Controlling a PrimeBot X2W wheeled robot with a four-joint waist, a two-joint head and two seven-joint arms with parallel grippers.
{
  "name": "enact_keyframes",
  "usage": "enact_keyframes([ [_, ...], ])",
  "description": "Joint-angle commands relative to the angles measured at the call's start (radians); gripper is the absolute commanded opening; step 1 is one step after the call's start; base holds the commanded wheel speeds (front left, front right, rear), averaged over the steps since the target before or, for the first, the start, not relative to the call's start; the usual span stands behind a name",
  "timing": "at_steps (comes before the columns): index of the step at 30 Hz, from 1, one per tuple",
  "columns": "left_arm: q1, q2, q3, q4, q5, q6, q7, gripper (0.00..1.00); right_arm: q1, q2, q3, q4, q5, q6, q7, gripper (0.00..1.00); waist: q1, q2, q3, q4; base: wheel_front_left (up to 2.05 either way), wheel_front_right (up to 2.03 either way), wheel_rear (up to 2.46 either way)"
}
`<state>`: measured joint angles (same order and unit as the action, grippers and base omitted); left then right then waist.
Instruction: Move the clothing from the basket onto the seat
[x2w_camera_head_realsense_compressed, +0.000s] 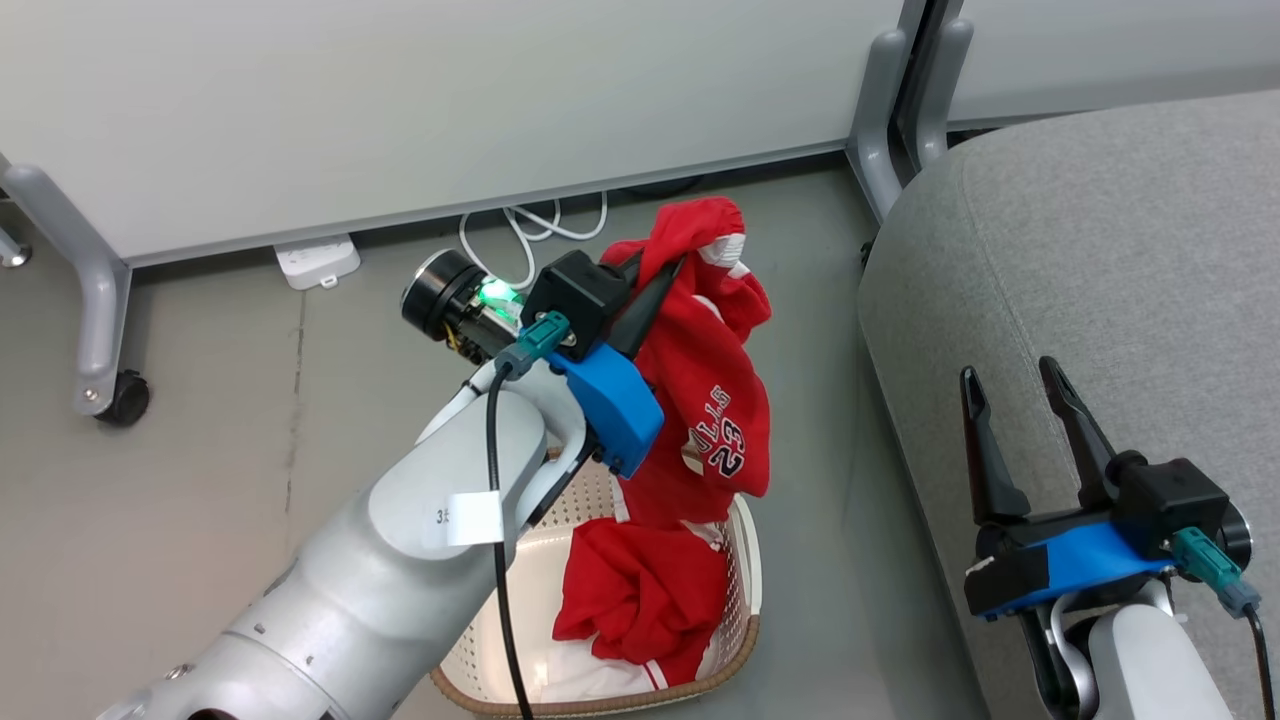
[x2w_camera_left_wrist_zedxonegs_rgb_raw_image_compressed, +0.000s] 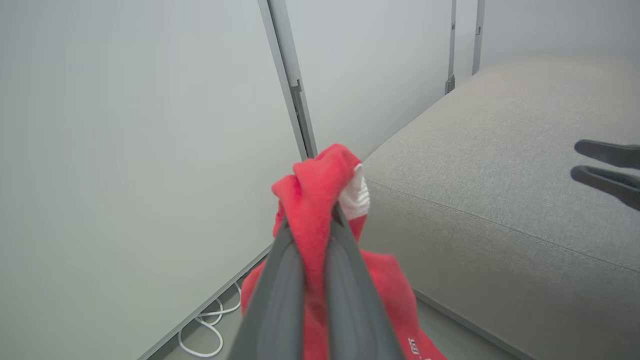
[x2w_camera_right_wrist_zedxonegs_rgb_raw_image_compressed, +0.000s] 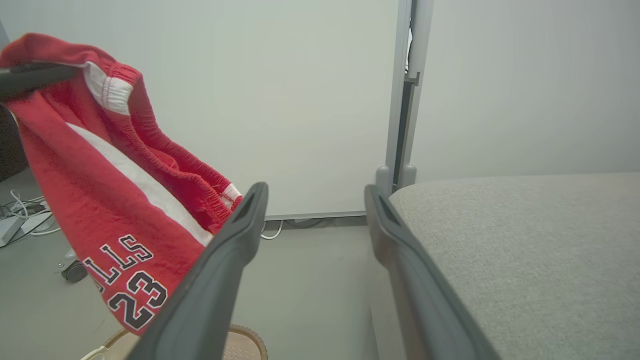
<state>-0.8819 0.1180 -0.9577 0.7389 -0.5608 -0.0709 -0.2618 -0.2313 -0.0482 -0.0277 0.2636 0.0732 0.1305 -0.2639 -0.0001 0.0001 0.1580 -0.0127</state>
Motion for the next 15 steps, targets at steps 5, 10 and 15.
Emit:
enact_keyframes([
  [5, -0.026, -0.008, 0.000, -0.035, 0.016, 0.004, -0.005, 0.00, 0.033, -0.004, -0.001, 0.007, 0.008, 0.000, -0.001, 1.00, 0.0001, -0.0001, -0.036, 0.000, 0.00, 0.00, 0.00],
  [10, -0.037, -0.013, -0.008, -0.052, 0.019, 0.004, -0.001, 0.00, 0.054, -0.004, -0.002, 0.013, 0.011, 0.000, -0.001, 1.00, 0.0001, -0.0001, -0.066, 0.003, 0.00, 0.00, 0.00],
  [15, -0.021, -0.011, -0.018, -0.059, 0.017, 0.008, 0.011, 0.00, 0.061, -0.004, 0.007, 0.011, 0.012, 0.000, -0.001, 1.00, 0.0001, -0.0001, -0.086, 0.004, 0.00, 0.00, 0.00],
])
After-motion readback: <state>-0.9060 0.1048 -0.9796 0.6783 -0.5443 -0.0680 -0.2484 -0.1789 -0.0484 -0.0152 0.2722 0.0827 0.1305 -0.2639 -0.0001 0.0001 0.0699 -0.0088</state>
